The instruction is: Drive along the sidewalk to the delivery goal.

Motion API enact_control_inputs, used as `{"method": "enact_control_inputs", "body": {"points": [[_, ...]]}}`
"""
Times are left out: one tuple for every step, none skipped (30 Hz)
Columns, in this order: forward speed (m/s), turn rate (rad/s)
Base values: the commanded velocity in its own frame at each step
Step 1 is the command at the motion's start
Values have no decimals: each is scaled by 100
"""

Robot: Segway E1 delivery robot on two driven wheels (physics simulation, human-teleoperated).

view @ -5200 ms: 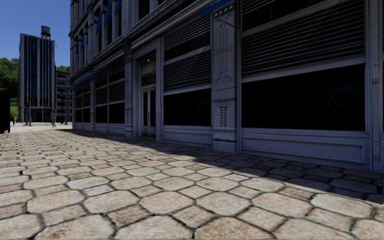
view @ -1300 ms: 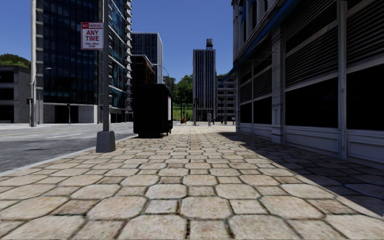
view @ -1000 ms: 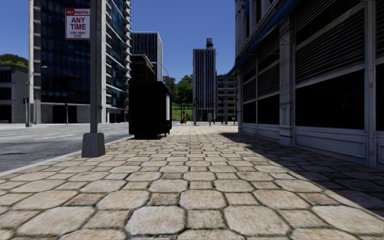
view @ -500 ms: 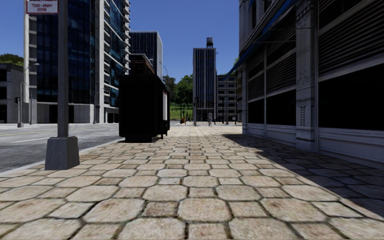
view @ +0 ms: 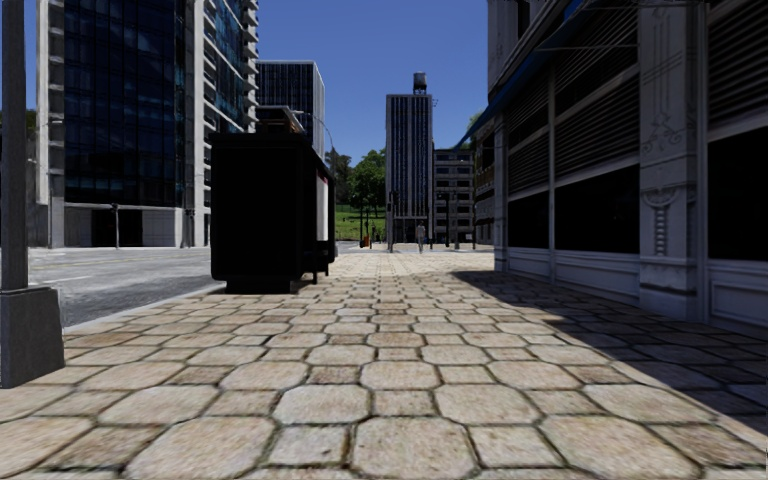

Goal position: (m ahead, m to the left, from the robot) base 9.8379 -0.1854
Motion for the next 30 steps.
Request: {"method": "enact_control_inputs", "body": {"points": [[200, 0], [200, 0], [200, 0], [200, 0], [200, -7], [200, -14], [200, -17], [200, -17], [200, -17], [200, -17], [200, -17], [200, -17], [200, -17], [200, 0], [200, 0], [200, 0], [200, 0], [200, 0], [200, 0], [200, 0], [200, 0], [200, 0], [200, 0], [200, 0], [200, 0], [200, 0], [200, -2], [200, -6], [200, -15], [200, -33]]}}
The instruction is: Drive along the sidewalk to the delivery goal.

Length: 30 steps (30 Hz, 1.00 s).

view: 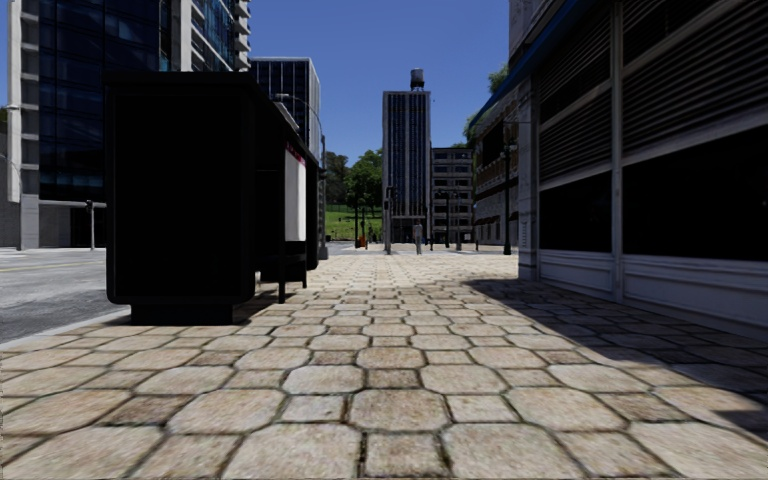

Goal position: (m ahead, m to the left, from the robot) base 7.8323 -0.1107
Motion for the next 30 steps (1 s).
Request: {"method": "enact_control_inputs", "body": {"points": [[200, 0], [200, 0], [200, 0], [200, 0], [200, 0], [200, 0], [200, 0], [200, 0], [200, 0], [200, 0], [200, 0], [200, 0], [200, 0], [200, 0], [200, 0], [200, 0], [200, 0], [200, 0], [200, 0], [200, 0], [200, 0], [200, 0], [200, 0], [200, 0], [200, 0], [200, 0], [200, 0], [200, 0], [200, 0], [200, 0]]}}
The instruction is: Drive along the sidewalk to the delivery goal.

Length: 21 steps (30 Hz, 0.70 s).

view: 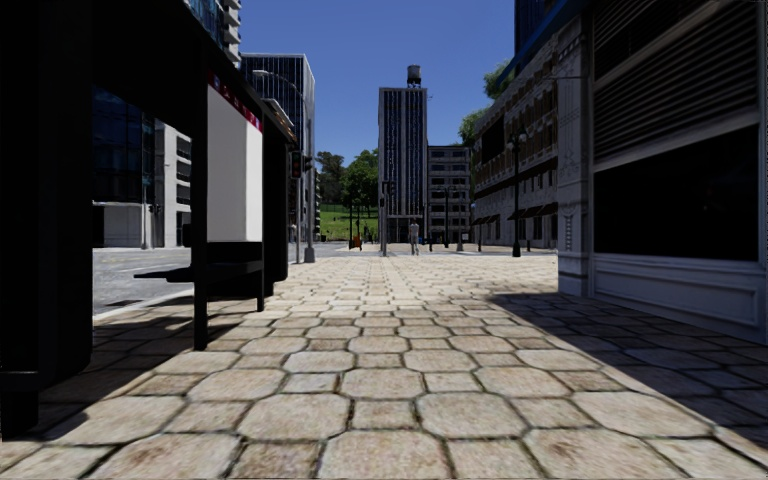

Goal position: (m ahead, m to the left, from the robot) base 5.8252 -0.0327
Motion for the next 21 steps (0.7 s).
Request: {"method": "enact_control_inputs", "body": {"points": [[200, 0], [200, 0], [200, 0], [200, 0], [200, 0], [200, 0], [200, 0], [200, 0], [200, 0], [200, 0], [200, 0], [200, 0], [200, 0], [200, 0], [200, 0], [200, 0], [200, 0], [200, 0], [200, 0], [200, 0], [200, 0]]}}
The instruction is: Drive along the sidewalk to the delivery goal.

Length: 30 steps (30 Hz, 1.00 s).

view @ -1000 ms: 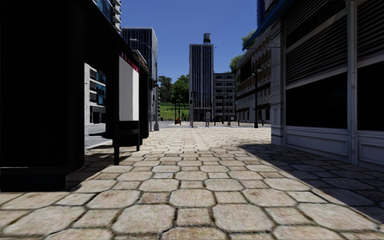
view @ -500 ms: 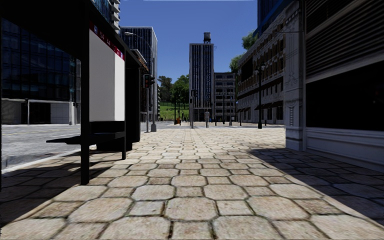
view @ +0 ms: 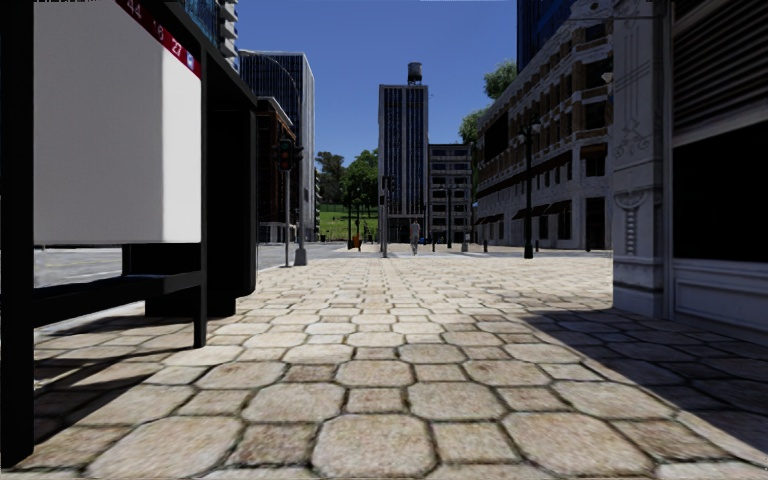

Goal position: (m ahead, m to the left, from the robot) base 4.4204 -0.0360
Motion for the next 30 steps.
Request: {"method": "enact_control_inputs", "body": {"points": [[200, 0], [200, 0], [200, 0], [200, 0], [200, 0], [200, 0], [200, 0], [200, 0], [200, 0], [200, 0], [200, 0], [200, 0], [200, 0], [200, 0], [200, 0], [200, 0], [200, 0], [200, 0], [200, 0], [200, 0], [200, 0], [200, 0], [200, 0], [200, 0], [200, 0], [200, 0], [200, 0], [200, 0], [200, 0], [200, 0]]}}
